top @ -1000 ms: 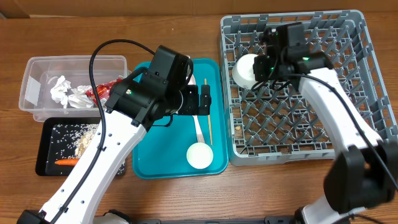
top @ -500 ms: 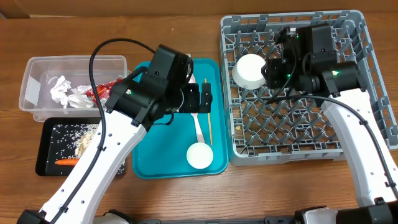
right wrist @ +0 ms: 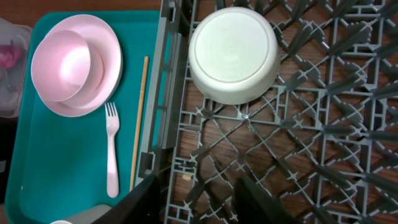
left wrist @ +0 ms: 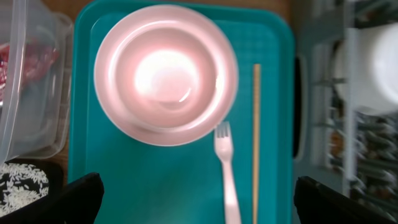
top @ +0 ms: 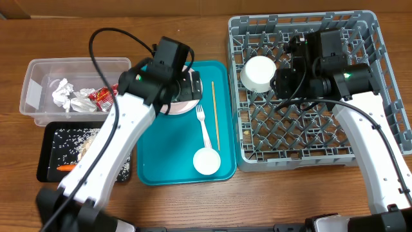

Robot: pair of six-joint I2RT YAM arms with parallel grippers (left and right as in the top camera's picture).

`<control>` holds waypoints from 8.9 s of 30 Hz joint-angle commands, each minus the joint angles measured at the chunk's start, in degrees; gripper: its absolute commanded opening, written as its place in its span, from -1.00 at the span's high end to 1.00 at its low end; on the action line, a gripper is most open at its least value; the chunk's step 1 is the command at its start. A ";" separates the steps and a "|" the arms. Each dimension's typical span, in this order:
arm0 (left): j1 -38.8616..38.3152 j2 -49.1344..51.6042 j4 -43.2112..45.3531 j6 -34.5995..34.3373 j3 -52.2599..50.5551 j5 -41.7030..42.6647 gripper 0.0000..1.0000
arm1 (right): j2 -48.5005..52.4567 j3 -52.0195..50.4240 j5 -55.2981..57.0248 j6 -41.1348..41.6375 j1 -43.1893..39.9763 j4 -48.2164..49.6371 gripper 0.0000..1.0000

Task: Sort waste into correct bins and load items into the dishwasher
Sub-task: 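Grasp the pink bowl on the teal tray with the left gripper, then lift the pink bowl with the left gripper toward the right gripper, then grasp the pink bowl with the right gripper and release the left, then carry the pink bowl with the right gripper over the dish rack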

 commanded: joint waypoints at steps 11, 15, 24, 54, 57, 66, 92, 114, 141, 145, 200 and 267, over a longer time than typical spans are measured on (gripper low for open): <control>11.61 16.46 4.94 -3.91 1.07 12.28 -0.98 | -0.57 1.01 -0.07 0.28 -0.13 -0.24 0.05; 12.52 18.93 6.32 -3.76 1.07 10.23 -0.89 | -0.57 1.01 -0.07 0.31 -0.11 -0.26 0.05; 12.61 23.50 8.17 -3.76 1.07 8.79 -0.03 | -0.55 1.01 -0.04 0.28 -0.11 -0.24 0.04; 10.97 13.42 -1.51 -2.16 8.85 7.48 0.92 | -0.46 1.01 -14.71 0.31 -0.11 1.22 -0.39; 8.81 9.38 -3.76 -2.16 9.55 7.50 0.92 | -0.46 1.01 -16.39 0.33 -0.07 0.98 -0.38; -0.42 5.68 -5.73 -2.19 9.42 7.19 0.92 | -0.46 1.01 -18.53 0.52 2.38 -0.70 -0.36; -7.50 5.68 -6.51 -2.21 9.42 11.82 0.92 | 5.90 -2.08 -15.96 0.52 6.45 2.36 -0.36; -7.50 5.68 -7.98 -2.19 9.42 15.43 0.92 | 6.54 -2.05 -13.20 0.50 6.95 3.04 0.92; -4.66 5.46 -21.18 8.15 22.82 19.02 -1.00 | 1.81 0.74 18.45 11.04 1.33 -5.29 0.92; -4.66 5.46 -21.70 8.15 22.82 14.73 -1.00 | -2.27 2.27 29.14 18.49 1.33 -12.70 0.92; -4.68 5.46 -21.66 8.15 22.82 14.78 -1.00 | 12.48 -15.45 55.08 64.35 2.99 -32.37 0.92; -4.70 5.46 -21.66 8.13 22.82 14.78 -1.00 | 14.29 -12.13 86.62 44.48 12.81 -32.48 0.92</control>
